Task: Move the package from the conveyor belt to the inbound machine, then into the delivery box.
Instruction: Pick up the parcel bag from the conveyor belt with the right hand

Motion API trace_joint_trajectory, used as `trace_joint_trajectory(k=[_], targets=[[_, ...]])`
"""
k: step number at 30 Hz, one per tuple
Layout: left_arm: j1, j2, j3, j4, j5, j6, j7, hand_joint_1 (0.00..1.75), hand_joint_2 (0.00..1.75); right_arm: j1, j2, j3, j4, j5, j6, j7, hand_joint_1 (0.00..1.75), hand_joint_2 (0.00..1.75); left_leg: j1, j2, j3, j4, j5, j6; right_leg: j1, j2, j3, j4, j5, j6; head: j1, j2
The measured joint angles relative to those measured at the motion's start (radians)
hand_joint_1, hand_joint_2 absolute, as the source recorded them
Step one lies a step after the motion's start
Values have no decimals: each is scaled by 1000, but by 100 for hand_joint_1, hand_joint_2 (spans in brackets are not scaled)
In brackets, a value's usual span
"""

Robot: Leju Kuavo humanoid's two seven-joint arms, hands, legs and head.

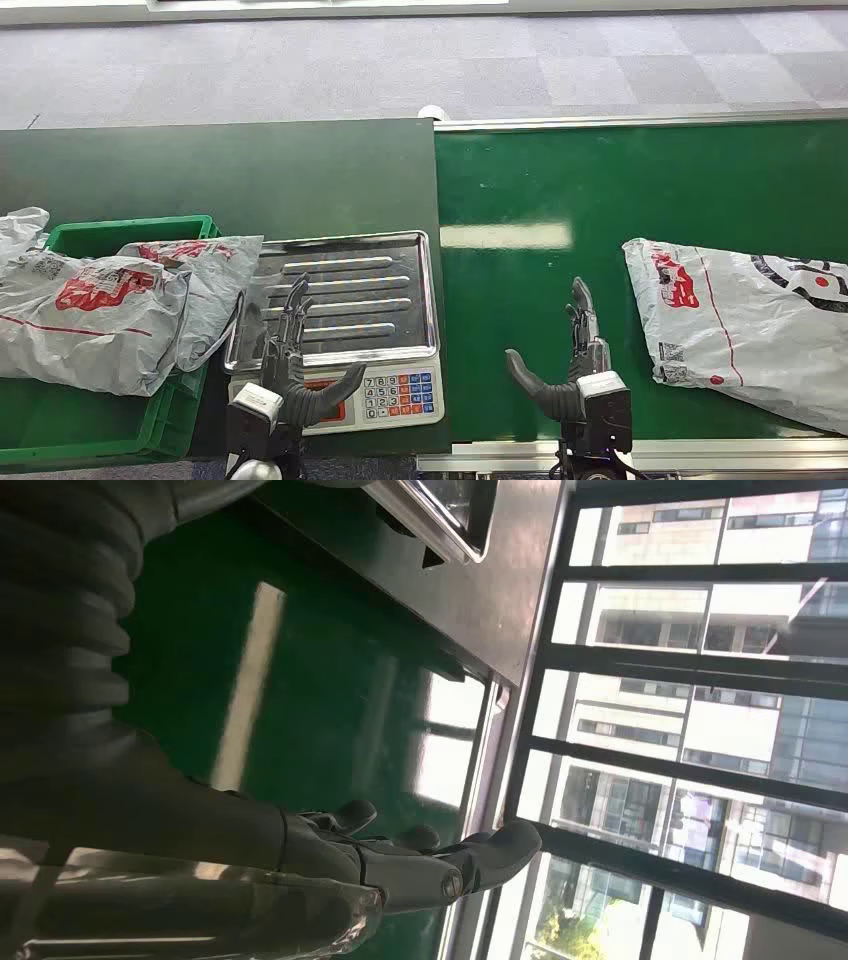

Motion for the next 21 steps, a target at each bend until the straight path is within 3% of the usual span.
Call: trace_joint_trajectory(k=[21], targets=[[0,0,0,0,0,3,-3,0,175,-1,0,0,1,2,0,0,0,175,0,0,0,0,0,0,0,0,0,0,0,0,0,0]])
